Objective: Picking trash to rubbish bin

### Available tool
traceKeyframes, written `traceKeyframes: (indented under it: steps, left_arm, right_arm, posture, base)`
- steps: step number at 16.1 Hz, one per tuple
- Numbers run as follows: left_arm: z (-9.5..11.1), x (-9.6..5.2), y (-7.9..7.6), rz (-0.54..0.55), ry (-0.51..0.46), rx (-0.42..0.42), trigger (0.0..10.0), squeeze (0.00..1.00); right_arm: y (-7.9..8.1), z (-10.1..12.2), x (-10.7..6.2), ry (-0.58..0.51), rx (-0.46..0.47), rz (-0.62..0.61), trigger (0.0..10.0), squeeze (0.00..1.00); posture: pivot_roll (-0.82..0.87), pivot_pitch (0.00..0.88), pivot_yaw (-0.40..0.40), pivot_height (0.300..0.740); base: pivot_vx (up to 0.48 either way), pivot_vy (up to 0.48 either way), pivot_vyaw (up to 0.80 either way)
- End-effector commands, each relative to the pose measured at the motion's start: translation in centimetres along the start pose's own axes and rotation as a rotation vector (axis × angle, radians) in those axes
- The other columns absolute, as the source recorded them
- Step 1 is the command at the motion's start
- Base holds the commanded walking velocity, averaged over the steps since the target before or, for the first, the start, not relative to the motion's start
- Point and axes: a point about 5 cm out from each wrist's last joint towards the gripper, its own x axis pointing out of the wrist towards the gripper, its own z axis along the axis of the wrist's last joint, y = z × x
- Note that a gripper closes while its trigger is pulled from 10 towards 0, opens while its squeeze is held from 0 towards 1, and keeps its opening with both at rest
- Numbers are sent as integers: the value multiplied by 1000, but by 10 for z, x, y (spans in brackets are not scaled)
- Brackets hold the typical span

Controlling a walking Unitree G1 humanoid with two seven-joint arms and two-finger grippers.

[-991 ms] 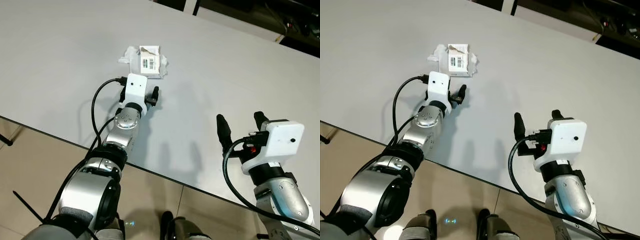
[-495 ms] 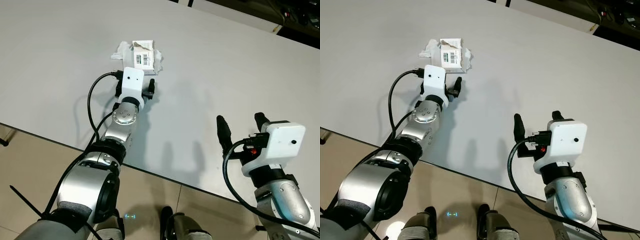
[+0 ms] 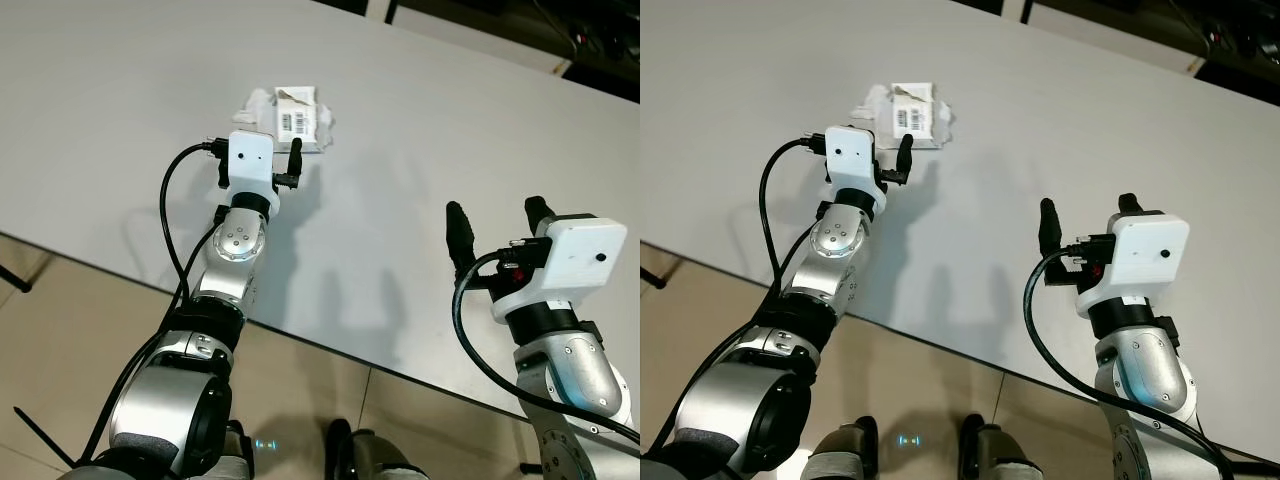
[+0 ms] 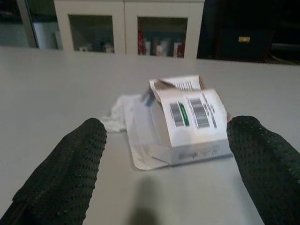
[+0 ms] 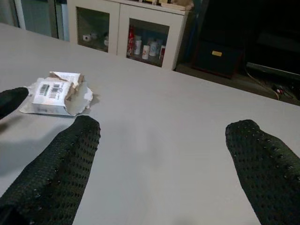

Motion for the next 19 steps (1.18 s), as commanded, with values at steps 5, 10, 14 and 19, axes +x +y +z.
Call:
traceKeyframes:
  steps: [5, 10, 14, 19]
  left_arm:
    - [8, -15, 0, -56, -36, -47, 10000, 0]
    - [38, -10, 13, -2, -124, -58, 10000, 0]
    - [39, -13, 12, -5, -101, -68, 10000, 0]
    - [42, -12, 12, -4, -85, -75, 10000, 0]
  right_arm:
    - [-3, -3, 12, -36, -6, -10, 10000, 0]
    - [-5, -4, 17, -62, -9, -7, 10000, 0]
    - [-5, -6, 18, -70, -10, -6, 10000, 0]
    - [-5, -7, 18, -72, -9, -4, 10000, 0]
  posture:
    - [137, 91, -80, 740]
    - [150, 74, -79, 740]
    - [152, 74, -76, 740]
    - [153, 76, -76, 740]
  base:
    - [0, 0, 0]
    - [326, 0, 0]
    - [327, 0, 0]
    - [329, 0, 0]
